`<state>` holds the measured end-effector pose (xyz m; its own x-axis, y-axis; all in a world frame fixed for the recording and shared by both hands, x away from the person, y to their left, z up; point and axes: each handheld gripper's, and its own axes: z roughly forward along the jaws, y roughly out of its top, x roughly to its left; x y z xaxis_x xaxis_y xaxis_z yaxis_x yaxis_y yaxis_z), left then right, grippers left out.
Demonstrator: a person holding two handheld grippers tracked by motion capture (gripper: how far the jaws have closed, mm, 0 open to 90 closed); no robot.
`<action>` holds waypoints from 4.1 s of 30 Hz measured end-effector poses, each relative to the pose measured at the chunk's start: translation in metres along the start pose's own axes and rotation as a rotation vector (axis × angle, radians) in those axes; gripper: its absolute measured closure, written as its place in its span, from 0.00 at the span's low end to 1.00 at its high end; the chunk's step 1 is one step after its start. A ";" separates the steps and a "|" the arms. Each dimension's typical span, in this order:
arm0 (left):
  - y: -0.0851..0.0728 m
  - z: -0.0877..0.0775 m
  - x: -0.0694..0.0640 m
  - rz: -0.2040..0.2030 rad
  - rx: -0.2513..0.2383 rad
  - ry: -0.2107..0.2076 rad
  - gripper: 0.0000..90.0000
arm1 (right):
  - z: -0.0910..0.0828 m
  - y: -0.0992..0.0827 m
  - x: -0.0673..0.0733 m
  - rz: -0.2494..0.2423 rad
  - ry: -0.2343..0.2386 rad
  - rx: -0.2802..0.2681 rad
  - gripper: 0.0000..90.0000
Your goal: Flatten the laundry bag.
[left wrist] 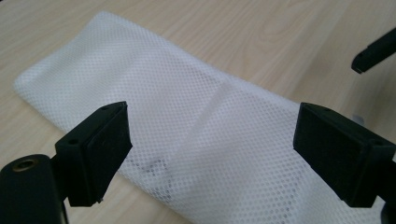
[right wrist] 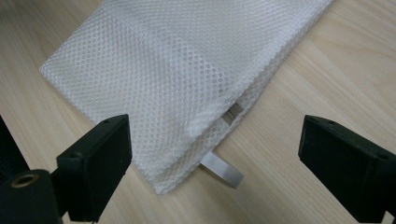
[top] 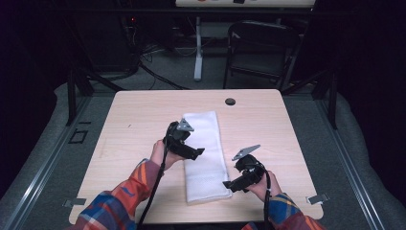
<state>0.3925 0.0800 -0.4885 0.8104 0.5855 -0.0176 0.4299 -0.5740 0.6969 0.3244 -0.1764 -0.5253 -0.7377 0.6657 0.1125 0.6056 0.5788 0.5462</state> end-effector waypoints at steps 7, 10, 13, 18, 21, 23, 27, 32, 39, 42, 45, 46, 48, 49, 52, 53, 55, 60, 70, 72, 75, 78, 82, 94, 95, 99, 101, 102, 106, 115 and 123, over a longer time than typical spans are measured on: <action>-0.019 -0.007 -0.020 0.011 0.001 -0.023 0.13 | -0.002 -0.002 -0.002 0.016 -0.008 0.004 0.11; -0.023 -0.010 -0.022 0.013 0.011 -0.025 0.12 | -0.002 -0.002 -0.003 0.017 -0.011 0.008 0.11; -0.030 -0.010 -0.030 0.010 0.017 -0.042 0.12 | -0.002 -0.003 -0.004 0.022 -0.013 0.007 0.12; -0.036 -0.011 -0.041 0.021 0.031 -0.064 0.13 | -0.002 -0.003 -0.005 0.026 -0.025 0.021 0.13; -0.041 -0.007 -0.056 0.054 0.052 -0.090 0.14 | -0.001 -0.004 -0.005 0.040 -0.024 0.010 0.13; -0.042 -0.005 -0.064 0.071 0.059 -0.103 0.15 | -0.001 -0.003 -0.007 0.033 -0.019 0.021 0.14; -0.041 -0.002 -0.074 0.095 0.062 -0.123 0.17 | -0.001 -0.004 -0.007 0.033 -0.026 0.029 0.15; -0.041 0.010 -0.091 0.146 0.091 -0.173 0.24 | 0.002 -0.003 -0.008 0.038 -0.022 0.039 0.17; -0.042 0.023 -0.106 0.203 0.114 -0.215 0.36 | 0.005 -0.004 -0.010 0.047 -0.031 0.048 0.20; -0.044 0.030 -0.110 0.230 0.140 -0.219 0.42 | 0.006 -0.004 -0.010 0.039 -0.034 0.057 0.21; -0.046 0.035 -0.112 0.243 0.159 -0.218 0.46 | 0.006 -0.004 -0.010 0.044 -0.036 0.053 0.24; -0.048 0.040 -0.112 0.249 0.180 -0.215 0.48 | 0.006 -0.004 -0.010 0.043 -0.035 0.052 0.25; -0.050 0.044 -0.111 0.251 0.203 -0.214 0.52 | 0.006 -0.004 -0.010 0.046 -0.036 0.053 0.27; -0.052 0.047 -0.111 0.253 0.220 -0.209 0.55 | 0.006 -0.004 -0.010 0.043 -0.035 0.050 0.28; -0.054 0.050 -0.109 0.259 0.230 -0.207 0.62 | 0.006 -0.004 -0.009 0.043 -0.035 0.048 0.30; -0.054 0.050 -0.108 0.252 0.227 -0.211 0.62 | 0.006 -0.004 -0.009 0.043 -0.035 0.048 0.30; -0.054 0.050 -0.104 0.230 0.216 -0.229 0.67 | 0.007 -0.003 -0.009 0.046 -0.030 0.057 0.32; -0.053 0.050 -0.102 0.205 0.222 -0.251 0.74 | 0.007 -0.004 -0.009 0.040 -0.030 0.057 0.35; -0.049 0.043 -0.098 0.202 0.187 -0.267 0.74 | 0.008 -0.004 -0.009 0.035 -0.027 0.062 0.36; -0.049 0.045 -0.098 0.202 0.201 -0.262 0.73 | 0.007 -0.003 -0.009 0.032 -0.027 0.064 0.36; -0.051 0.048 -0.099 0.210 0.233 -0.257 0.72 | 0.008 -0.003 -0.008 0.035 -0.030 0.059 0.38; -0.052 0.050 -0.100 0.218 0.241 -0.241 0.75 | 0.008 -0.003 -0.007 0.033 -0.029 0.063 0.42; -0.053 0.050 -0.096 0.208 0.233 -0.235 0.90 | 0.009 -0.003 -0.007 0.025 -0.031 0.065 0.50; -0.053 0.044 -0.092 0.196 0.196 -0.235 0.97 | 0.010 -0.003 -0.004 -0.001 -0.026 0.084 0.79; -0.053 0.043 -0.092 0.195 0.191 -0.239 0.97 | 0.010 -0.003 -0.004 -0.010 -0.034 0.091 0.82; -0.051 0.037 -0.090 0.195 0.170 -0.234 0.97 | 0.014 -0.002 -0.001 -0.031 -0.036 0.085 0.93; -0.051 0.035 -0.089 0.189 0.163 -0.233 0.97 | 0.017 0.000 0.001 -0.034 -0.034 0.097 0.95; -0.051 0.035 -0.089 0.189 0.163 -0.233 0.97 | 0.019 0.001 0.002 -0.044 -0.035 0.096 0.96; -0.050 0.033 -0.087 0.183 0.160 -0.234 0.97 | 0.024 0.004 0.005 -0.058 -0.044 0.089 0.99; -0.050 0.033 -0.084 0.187 0.152 -0.227 0.97 | 0.039 0.010 0.001 -0.067 -0.049 0.045 1.00; -0.049 0.029 -0.080 0.200 0.139 -0.208 0.97 | 0.049 0.012 0.006 -0.073 -0.044 0.077 1.00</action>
<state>0.3183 0.0443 -0.5419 0.9422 0.3318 -0.0464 0.2924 -0.7468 0.5973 0.3421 -0.1425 -0.5584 -0.7677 0.6397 0.0370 0.5732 0.6598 0.4858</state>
